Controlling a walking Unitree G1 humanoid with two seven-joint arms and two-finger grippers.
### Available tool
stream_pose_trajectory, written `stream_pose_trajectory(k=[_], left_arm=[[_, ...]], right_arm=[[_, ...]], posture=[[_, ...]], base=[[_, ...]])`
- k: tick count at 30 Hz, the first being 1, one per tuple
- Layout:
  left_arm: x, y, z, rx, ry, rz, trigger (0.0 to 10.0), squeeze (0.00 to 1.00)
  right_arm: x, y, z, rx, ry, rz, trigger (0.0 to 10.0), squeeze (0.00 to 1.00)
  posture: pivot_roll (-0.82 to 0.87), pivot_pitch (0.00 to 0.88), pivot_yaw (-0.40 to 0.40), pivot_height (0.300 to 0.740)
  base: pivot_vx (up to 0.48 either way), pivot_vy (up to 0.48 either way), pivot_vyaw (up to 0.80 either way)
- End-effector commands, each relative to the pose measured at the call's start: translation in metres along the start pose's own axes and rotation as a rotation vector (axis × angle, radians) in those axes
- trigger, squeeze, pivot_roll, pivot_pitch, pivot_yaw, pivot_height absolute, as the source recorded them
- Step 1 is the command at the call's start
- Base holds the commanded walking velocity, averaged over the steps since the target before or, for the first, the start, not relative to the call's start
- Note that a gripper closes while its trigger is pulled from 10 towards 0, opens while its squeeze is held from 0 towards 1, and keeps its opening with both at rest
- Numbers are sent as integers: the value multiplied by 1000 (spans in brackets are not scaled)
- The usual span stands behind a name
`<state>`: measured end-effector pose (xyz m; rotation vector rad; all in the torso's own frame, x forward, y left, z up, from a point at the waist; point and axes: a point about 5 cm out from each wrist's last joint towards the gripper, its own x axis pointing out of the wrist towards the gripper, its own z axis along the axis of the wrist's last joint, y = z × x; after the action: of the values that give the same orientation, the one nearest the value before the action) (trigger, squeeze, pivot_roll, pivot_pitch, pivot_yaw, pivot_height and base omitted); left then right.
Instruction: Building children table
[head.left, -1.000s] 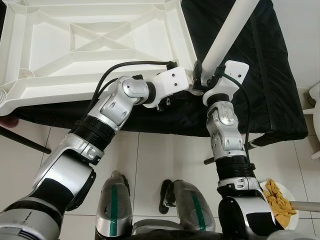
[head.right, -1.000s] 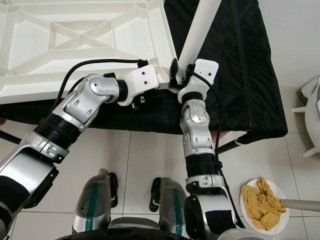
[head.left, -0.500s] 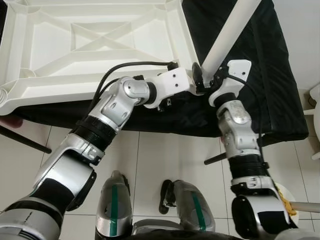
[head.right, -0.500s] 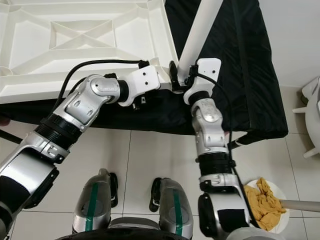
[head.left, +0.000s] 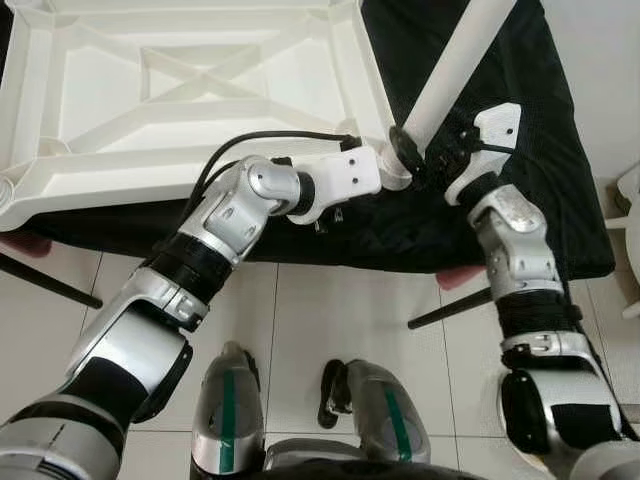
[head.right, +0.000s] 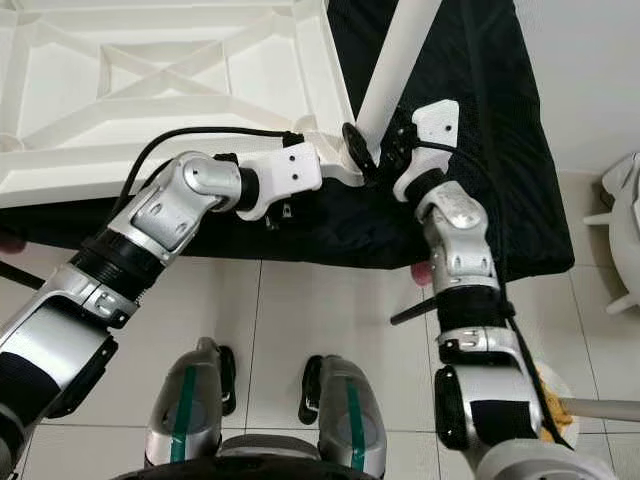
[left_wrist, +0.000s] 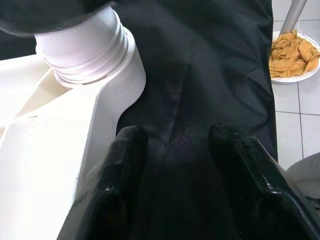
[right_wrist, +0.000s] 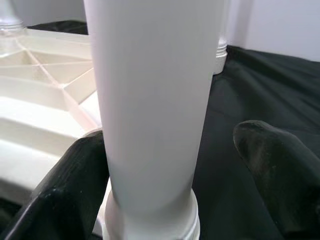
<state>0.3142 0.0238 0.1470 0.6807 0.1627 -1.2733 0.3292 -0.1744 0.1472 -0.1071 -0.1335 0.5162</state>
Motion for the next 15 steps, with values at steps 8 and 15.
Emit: stream_pose_trajectory(k=[8, 15], left_arm=[[1, -2, -2, -3, 5, -20, 10000, 0], [0, -1, -2, -4, 7, -24, 10000, 0]], right_arm=[[1, -6, -1, -12, 25, 108, 10000, 0], [3, -9, -3, -13, 17, 114, 10000, 0]], posture=[[23, 35, -53, 740], [23, 39, -50, 740]], base=[[0, 0, 0], [0, 0, 0]])
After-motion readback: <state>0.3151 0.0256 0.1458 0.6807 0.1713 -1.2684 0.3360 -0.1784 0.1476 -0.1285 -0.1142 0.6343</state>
